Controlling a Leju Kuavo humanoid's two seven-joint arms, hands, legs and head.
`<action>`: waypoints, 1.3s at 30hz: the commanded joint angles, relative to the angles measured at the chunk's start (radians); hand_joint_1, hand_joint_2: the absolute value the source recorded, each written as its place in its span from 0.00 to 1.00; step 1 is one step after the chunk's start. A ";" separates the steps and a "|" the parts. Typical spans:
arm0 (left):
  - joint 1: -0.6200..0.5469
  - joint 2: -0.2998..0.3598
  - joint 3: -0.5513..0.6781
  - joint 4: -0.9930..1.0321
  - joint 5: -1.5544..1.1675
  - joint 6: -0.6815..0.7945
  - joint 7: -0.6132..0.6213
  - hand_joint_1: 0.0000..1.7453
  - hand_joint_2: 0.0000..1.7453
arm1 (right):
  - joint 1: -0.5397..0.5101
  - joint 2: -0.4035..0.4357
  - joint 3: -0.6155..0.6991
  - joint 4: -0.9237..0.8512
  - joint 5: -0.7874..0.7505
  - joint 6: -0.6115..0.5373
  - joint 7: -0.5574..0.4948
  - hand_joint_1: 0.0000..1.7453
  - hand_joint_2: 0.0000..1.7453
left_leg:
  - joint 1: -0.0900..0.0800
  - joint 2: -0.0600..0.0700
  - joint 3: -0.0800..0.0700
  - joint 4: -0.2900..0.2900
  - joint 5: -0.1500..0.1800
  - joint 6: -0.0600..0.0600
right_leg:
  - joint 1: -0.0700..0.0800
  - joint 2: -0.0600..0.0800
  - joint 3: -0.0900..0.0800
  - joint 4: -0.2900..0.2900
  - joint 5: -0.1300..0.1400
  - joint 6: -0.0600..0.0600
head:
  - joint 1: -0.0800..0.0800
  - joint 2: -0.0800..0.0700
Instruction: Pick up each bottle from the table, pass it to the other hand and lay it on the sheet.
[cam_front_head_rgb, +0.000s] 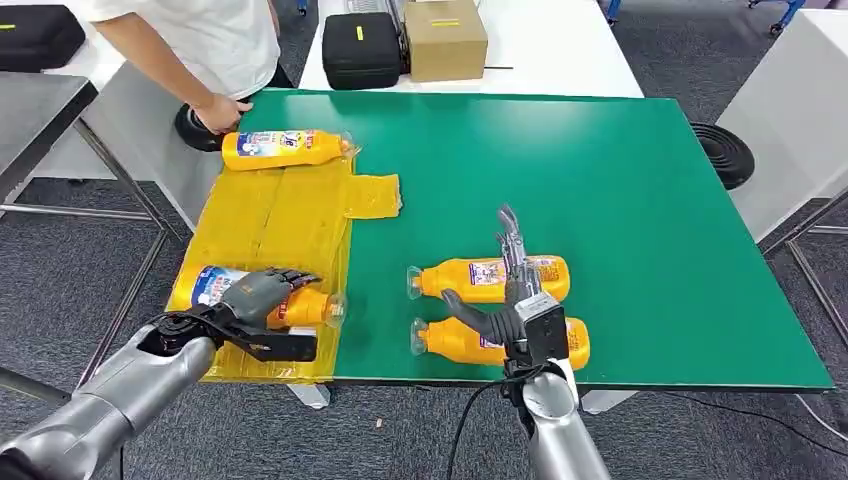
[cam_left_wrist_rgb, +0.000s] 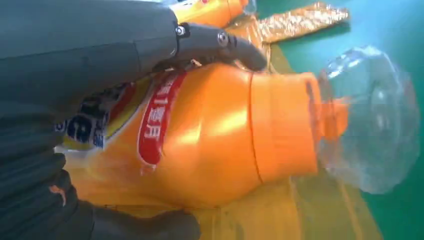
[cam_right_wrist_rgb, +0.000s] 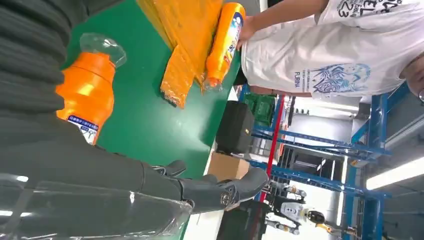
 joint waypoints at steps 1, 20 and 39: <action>-0.045 0.041 -0.044 0.086 0.008 -0.083 -0.023 0.00 1.00 | -0.034 -0.007 0.001 0.075 -0.012 0.011 -0.012 0.00 1.00 | 0.000 0.002 0.003 -0.001 -0.001 0.000 | 0.001 0.001 0.003 -0.001 0.000 -0.001 | 0.000 0.000; -0.091 0.098 -0.081 0.020 0.007 -0.156 -0.029 0.00 1.00 | -0.030 -0.006 0.001 0.079 -0.021 0.010 -0.026 0.00 1.00 | 0.000 0.002 0.003 0.000 -0.001 0.000 | 0.001 0.001 0.002 0.000 -0.001 -0.002 | 0.000 0.000; -0.153 0.211 -0.128 -0.111 0.073 -0.273 -0.040 0.00 1.00 | -0.013 -0.011 -0.010 0.074 -0.026 0.010 -0.029 0.00 1.00 | 0.001 0.002 0.002 0.001 -0.002 0.000 | 0.002 0.001 0.001 0.000 -0.001 -0.002 | 0.000 0.000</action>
